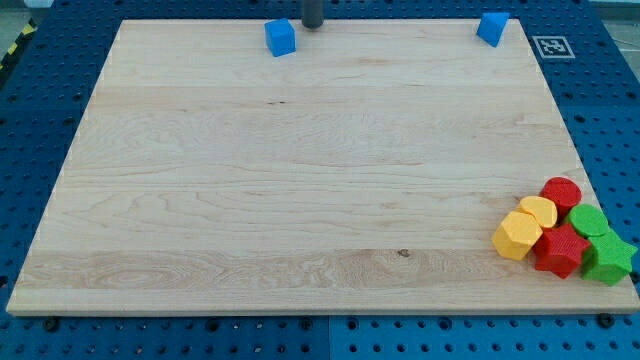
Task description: Push blue cube slightly down wards
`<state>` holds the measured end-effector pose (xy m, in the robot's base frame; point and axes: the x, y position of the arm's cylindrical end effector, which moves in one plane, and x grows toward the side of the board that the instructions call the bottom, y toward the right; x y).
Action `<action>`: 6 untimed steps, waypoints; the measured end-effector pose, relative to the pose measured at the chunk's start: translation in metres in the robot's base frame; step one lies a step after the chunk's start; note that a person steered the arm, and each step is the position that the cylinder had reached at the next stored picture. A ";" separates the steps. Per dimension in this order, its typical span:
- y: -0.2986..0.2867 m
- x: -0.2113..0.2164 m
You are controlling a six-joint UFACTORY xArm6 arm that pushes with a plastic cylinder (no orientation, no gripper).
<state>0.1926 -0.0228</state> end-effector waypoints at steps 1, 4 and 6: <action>-0.033 -0.001; -0.075 0.014; -0.074 0.022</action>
<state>0.2148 -0.0971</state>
